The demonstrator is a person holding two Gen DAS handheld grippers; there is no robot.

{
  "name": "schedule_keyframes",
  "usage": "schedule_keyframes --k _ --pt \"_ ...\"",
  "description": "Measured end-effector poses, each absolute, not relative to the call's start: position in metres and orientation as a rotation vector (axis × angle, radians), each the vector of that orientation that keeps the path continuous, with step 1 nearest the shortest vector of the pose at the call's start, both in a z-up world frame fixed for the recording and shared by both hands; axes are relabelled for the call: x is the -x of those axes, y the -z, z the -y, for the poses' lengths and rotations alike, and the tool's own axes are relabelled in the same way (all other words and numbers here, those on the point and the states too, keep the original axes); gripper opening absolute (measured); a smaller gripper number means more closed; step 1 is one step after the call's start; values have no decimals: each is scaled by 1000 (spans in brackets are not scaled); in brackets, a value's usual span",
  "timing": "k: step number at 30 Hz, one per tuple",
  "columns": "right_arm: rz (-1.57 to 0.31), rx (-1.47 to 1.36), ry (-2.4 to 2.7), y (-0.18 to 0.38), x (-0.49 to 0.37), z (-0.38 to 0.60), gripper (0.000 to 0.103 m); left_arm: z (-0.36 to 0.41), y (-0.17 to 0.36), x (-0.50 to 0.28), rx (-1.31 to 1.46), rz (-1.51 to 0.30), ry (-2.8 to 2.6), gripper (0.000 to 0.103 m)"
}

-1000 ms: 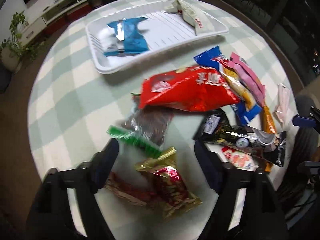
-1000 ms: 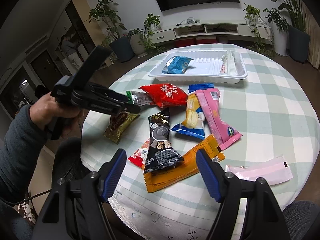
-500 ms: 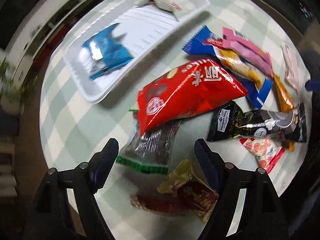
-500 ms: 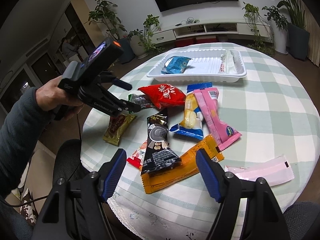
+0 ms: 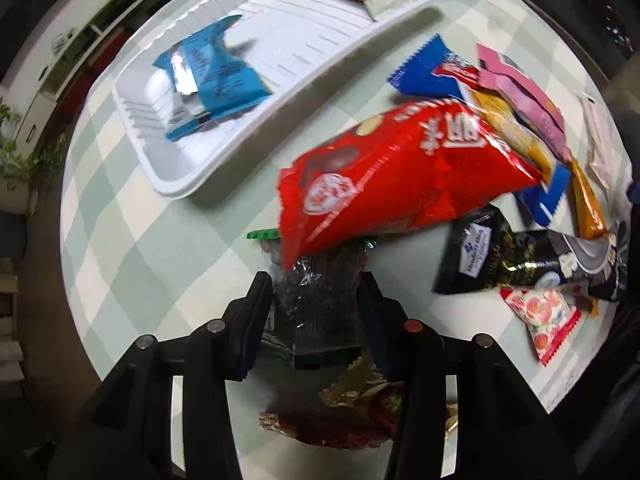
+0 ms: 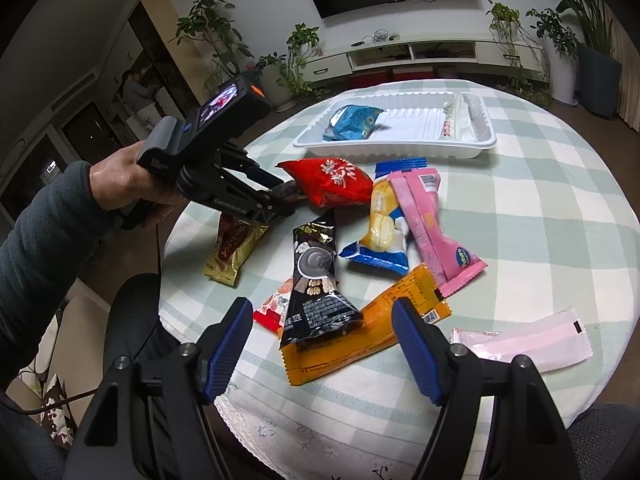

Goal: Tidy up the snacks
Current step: 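Grasp the green-topped clear jerky bag with the left gripper while the right gripper grasps the black bar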

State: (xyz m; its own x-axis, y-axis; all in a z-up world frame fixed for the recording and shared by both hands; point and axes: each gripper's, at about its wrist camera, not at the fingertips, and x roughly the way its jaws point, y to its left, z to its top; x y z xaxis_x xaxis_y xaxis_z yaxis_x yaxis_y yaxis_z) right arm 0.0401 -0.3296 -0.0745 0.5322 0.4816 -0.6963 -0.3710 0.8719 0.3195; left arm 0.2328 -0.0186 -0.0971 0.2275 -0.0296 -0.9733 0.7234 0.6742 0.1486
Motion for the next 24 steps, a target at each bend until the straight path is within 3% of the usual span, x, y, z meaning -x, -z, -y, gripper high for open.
schedule_keyframes --k 7,14,24 --pt "-876 -130 -509 74 -40 328 75 11 100 -236 -632 -1251 581 40" --pt "-862 -69 -511 63 -46 321 75 -2 96 -232 -554 -1211 558 23" --pt "-962 175 -571 67 -79 276 68 -43 76 -210 -347 -1142 527 22"
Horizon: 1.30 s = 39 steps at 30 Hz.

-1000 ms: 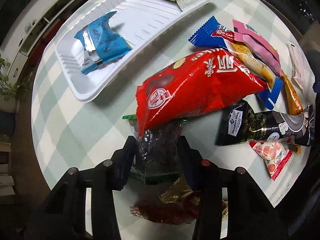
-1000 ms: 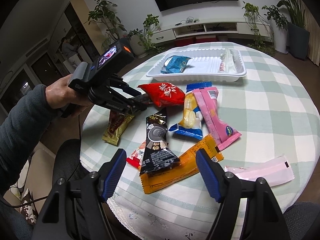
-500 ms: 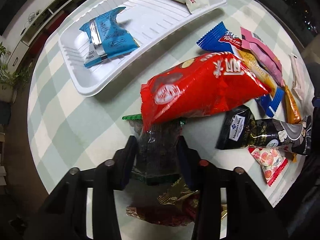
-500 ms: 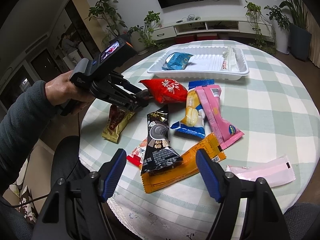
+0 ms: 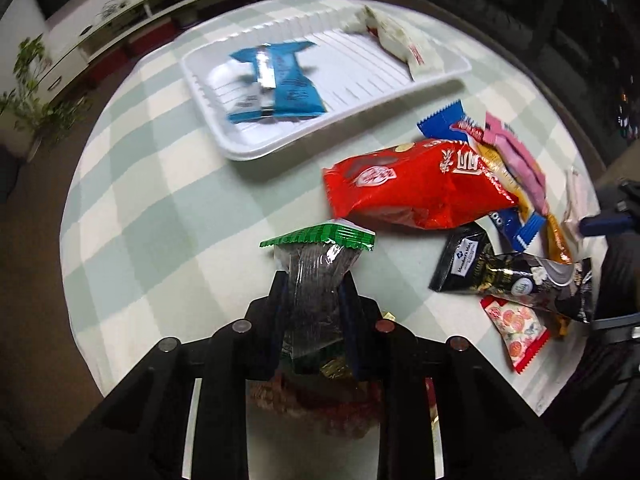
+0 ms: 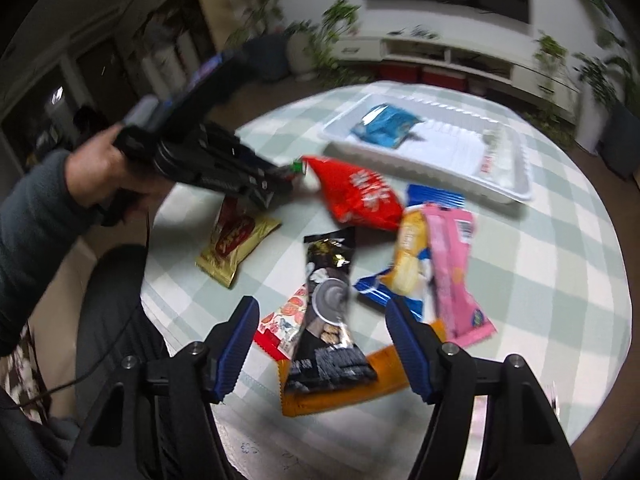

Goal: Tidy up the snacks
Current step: 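Grasp the green-topped clear jerky bag with the left gripper while the right gripper grasps the black bar, then carry both packets into the white tray and open both grippers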

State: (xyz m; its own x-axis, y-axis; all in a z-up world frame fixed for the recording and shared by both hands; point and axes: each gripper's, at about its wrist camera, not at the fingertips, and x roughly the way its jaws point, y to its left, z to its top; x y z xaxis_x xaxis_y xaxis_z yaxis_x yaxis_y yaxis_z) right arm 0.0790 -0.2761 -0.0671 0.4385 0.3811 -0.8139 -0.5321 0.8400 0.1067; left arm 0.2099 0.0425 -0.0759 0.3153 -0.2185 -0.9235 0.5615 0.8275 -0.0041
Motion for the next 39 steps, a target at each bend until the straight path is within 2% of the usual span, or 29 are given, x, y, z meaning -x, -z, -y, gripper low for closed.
schedule_keyframes --k 6,8,10,12,18,30,39 --pt "-1081 275 -572 90 -105 257 52 -73 54 -190 -188 -1074 516 22" --pt "-1113 284 -578 96 -110 256 45 -80 49 -183 -153 -1055 513 22" --pt "-1133 297 -568 101 -114 254 33 -84 47 -178 -120 -1044 518 22" --pt "-1148 297 -571 104 -117 254 30 -86 46 -174 -96 -1038 526 22" --pt "-1139 244 -588 99 -118 258 26 -82 44 -170 -27 -1009 557 22" --pt "-1056 -10 -769 62 -110 270 25 -84 9 -167 76 -930 588 22" --pt "-894 -313 -550 17 -166 363 25 -66 -12 -226 116 -915 598 22"
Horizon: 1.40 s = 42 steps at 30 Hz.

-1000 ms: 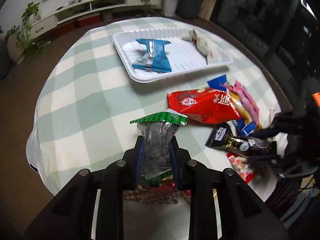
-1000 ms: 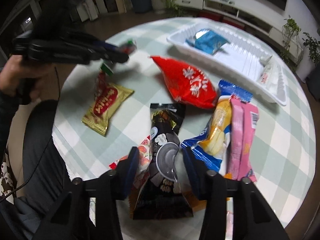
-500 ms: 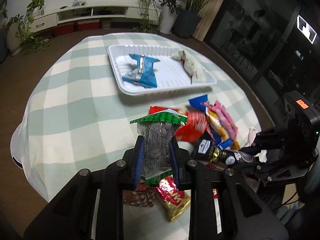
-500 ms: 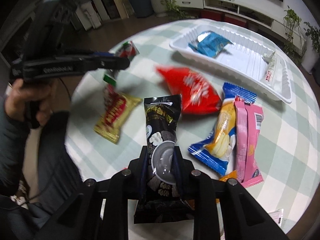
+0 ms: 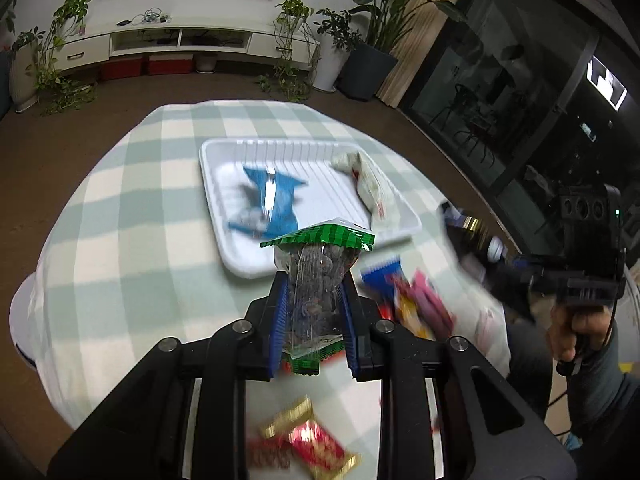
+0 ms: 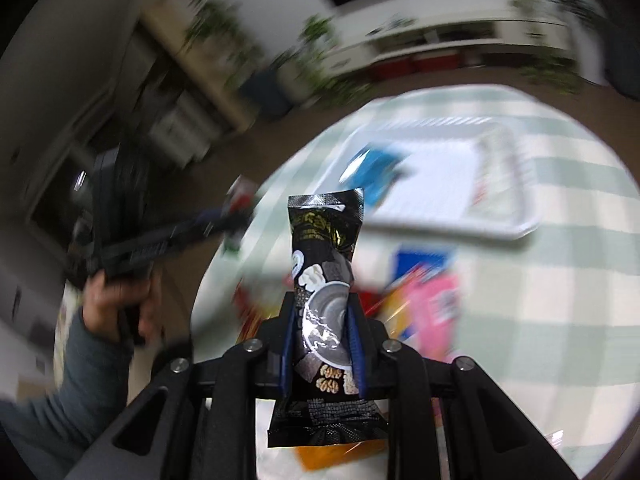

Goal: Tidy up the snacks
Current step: 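Carry both packets into the white tray and open both grippers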

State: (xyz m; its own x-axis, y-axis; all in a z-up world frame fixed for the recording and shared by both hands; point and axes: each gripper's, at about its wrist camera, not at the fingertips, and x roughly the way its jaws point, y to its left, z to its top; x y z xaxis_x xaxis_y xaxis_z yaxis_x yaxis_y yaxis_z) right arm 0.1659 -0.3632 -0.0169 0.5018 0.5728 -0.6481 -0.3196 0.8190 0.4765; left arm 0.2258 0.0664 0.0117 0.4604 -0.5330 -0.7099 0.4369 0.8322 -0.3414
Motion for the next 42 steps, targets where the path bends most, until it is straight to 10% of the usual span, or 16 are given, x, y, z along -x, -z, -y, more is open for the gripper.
schedule_keyframes --k 34,42 --pt "-992 -320 -259 98 -326 357 28 79 80 -371 -65 -1086 436 26" --pt "-977 -295 -249 90 -322 357 32 68 64 -360 -50 -1050 423 43"
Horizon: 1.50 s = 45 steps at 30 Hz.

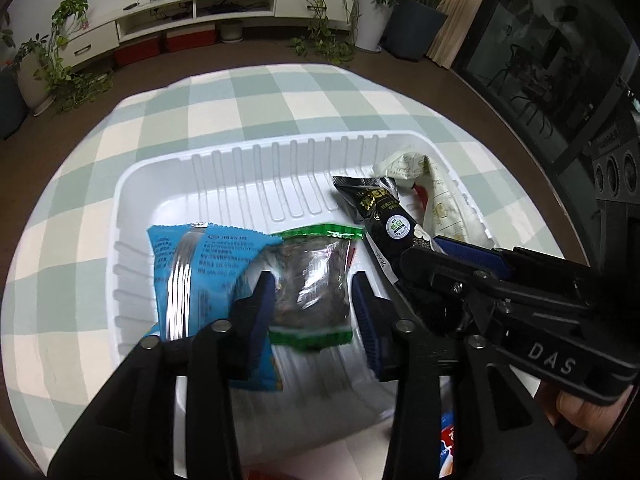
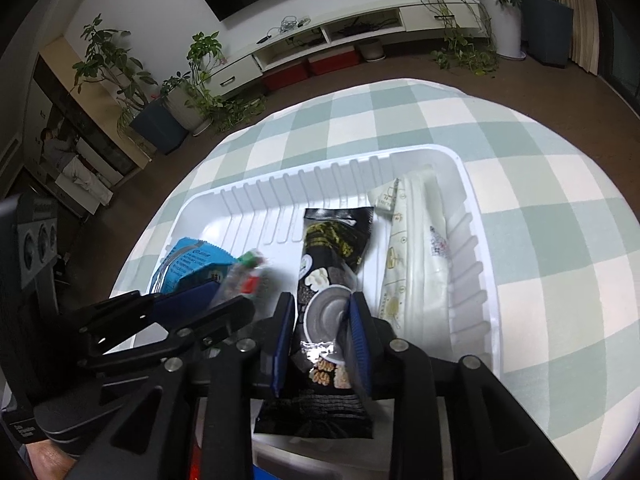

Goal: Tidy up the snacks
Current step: 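Carry both packets into the white tray and open both grippers, then lift both tools away from the tray toward the remaining snacks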

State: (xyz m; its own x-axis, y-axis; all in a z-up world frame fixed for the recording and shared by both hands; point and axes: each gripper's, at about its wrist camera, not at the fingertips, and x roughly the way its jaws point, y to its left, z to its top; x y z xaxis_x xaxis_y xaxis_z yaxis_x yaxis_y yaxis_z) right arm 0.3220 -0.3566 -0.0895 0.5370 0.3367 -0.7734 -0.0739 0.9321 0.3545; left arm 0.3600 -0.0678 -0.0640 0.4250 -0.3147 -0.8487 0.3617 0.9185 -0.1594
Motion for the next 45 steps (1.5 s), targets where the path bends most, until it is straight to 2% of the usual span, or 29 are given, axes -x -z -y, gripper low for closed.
schedule_keyframes --k 2,3,5,7,9,11,12,13,15,21,26,32,39,45 --pt "-968 -291 -239 85 -320 359 32 66 57 -356 -47 -1037 428 54" --pt "-965 -293 -237 83 -319 360 33 65 54 -353 -45 -1032 427 57" --pt "-949 -295 -237 76 -313 364 40 62 45 -347 -42 -1010 426 68" --pt "-921 -292 -236 66 -305 367 53 56 34 -339 -32 -985 425 72" --pt "-893 -294 -243 52 -295 370 63 49 21 -328 -24 -953 429 81" --pt "-857 -311 -265 36 -281 374 73 40 5 -314 -17 -916 434 100" --pt "-837 -323 -279 29 -274 375 81 34 -5 -304 -13 -887 438 101" --pt "-814 -335 -296 21 -267 376 88 29 -12 -296 -13 -866 441 103" --pt "-756 -351 -329 3 -247 378 97 18 -30 -275 -20 -804 439 103" --pt "-651 -393 -401 -28 -184 383 102 -34 -69 -203 -2 -677 384 103" --pt "-636 -392 -417 -21 -132 381 103 -81 -56 -150 61 -741 266 103" --pt "-654 -384 -369 10 -78 380 103 -121 -1 -96 232 -892 162 103" --pt "-721 -347 -311 44 -49 377 102 -81 31 -60 113 -931 188 103" --pt "-737 -295 -309 54 -30 368 100 -51 43 -66 26 -956 178 102"
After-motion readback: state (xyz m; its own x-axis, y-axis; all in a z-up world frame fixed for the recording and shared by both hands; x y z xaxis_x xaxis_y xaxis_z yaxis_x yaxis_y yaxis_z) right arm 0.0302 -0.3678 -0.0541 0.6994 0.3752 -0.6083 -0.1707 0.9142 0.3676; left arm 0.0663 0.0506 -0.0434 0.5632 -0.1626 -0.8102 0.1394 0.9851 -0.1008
